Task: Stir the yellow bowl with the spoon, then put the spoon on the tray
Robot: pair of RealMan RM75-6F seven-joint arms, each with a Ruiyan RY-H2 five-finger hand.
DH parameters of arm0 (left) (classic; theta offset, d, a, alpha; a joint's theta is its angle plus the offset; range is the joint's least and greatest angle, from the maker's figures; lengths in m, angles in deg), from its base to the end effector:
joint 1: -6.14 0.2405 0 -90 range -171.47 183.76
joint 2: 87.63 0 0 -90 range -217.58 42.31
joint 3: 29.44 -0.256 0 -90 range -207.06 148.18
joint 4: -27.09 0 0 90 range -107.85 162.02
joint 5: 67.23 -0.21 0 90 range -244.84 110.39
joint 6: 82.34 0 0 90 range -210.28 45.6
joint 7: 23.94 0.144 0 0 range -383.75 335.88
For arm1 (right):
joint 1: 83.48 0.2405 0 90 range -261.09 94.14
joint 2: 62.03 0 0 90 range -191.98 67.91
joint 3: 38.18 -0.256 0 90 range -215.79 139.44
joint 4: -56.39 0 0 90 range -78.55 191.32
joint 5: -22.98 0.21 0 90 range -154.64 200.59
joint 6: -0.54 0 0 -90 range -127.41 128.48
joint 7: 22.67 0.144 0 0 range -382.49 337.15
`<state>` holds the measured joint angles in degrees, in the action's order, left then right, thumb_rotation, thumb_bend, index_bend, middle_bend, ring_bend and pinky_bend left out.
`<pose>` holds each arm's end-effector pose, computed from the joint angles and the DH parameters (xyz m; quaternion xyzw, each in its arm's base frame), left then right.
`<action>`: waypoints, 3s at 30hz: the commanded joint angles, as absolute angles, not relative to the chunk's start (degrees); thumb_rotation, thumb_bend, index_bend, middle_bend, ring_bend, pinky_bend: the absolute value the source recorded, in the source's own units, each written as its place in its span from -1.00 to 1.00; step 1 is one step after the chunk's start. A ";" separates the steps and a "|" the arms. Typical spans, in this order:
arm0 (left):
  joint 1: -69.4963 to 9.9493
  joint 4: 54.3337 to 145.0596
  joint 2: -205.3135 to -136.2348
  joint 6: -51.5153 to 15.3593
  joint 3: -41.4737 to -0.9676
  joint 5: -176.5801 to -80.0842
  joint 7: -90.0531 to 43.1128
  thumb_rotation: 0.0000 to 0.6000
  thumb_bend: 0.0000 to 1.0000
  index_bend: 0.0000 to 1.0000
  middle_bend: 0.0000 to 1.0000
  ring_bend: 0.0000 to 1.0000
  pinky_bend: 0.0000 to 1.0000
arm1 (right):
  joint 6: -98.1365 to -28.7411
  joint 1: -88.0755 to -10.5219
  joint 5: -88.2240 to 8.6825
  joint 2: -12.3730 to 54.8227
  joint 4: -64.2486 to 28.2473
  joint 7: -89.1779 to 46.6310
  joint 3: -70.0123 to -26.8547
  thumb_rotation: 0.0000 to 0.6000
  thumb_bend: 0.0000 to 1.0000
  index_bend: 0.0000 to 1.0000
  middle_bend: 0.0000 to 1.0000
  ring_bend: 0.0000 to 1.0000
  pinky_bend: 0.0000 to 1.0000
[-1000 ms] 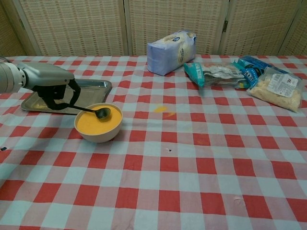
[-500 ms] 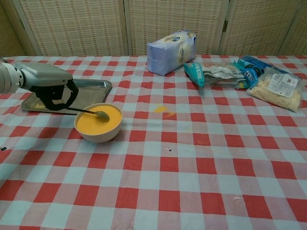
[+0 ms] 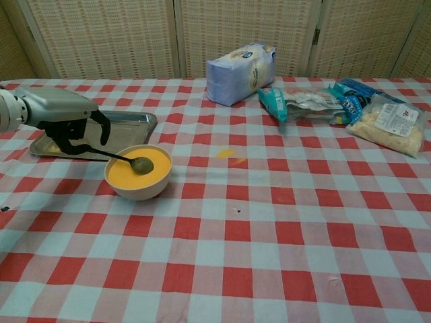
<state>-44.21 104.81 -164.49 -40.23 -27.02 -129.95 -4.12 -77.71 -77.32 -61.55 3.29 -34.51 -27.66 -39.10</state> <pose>-0.1950 0.3896 0.0353 -0.8217 -0.2852 -0.2167 0.4433 -0.3230 -0.1799 0.1359 0.6373 -0.4013 0.3190 0.5753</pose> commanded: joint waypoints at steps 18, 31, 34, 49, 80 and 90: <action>-42.12 108.19 -162.88 -39.07 -27.09 -132.02 -5.96 1.00 -0.08 -0.21 1.00 1.00 1.00 | -78.49 -77.64 -62.84 2.77 -35.11 -27.21 -38.62 1.00 -0.66 -1.00 -1.00 -1.00 -1.00; -42.81 106.15 -164.05 -41.26 -26.92 -130.92 -5.99 1.00 -0.08 -0.07 1.00 1.00 1.00 | -78.43 -77.66 -62.37 2.80 -34.88 -27.11 -38.88 1.00 -0.66 -1.00 -1.00 -1.00 -1.00; -42.85 105.77 -164.21 -41.21 -26.76 -131.03 -6.21 1.00 -0.08 -0.05 1.00 1.00 1.00 | -78.27 -77.60 -62.24 2.86 -34.79 -27.15 -38.91 1.00 -0.66 -1.00 -1.00 -1.00 -1.00; -42.74 105.04 -164.39 -41.49 -26.67 -131.77 -7.14 1.00 -0.09 0.11 1.00 1.00 1.00 | -78.09 -77.54 -61.85 3.01 -34.68 -27.39 -39.08 1.00 -0.66 -1.00 -1.00 -1.00 -1.00; -35.67 111.60 -160.65 -27.76 -25.38 -139.99 -15.92 1.00 0.08 0.87 1.00 1.00 1.00 | -78.78 -77.86 -62.98 2.66 -35.18 -27.16 -38.61 1.00 -0.66 -1.00 -1.00 -1.00 -1.00; -28.62 99.15 -174.22 -8.19 -25.86 -147.46 -6.87 1.00 0.16 0.90 1.00 1.00 1.00 | -79.72 -78.24 -64.26 2.07 -35.76 -26.52 -38.18 1.00 -0.66 -1.00 -1.00 -1.00 -1.00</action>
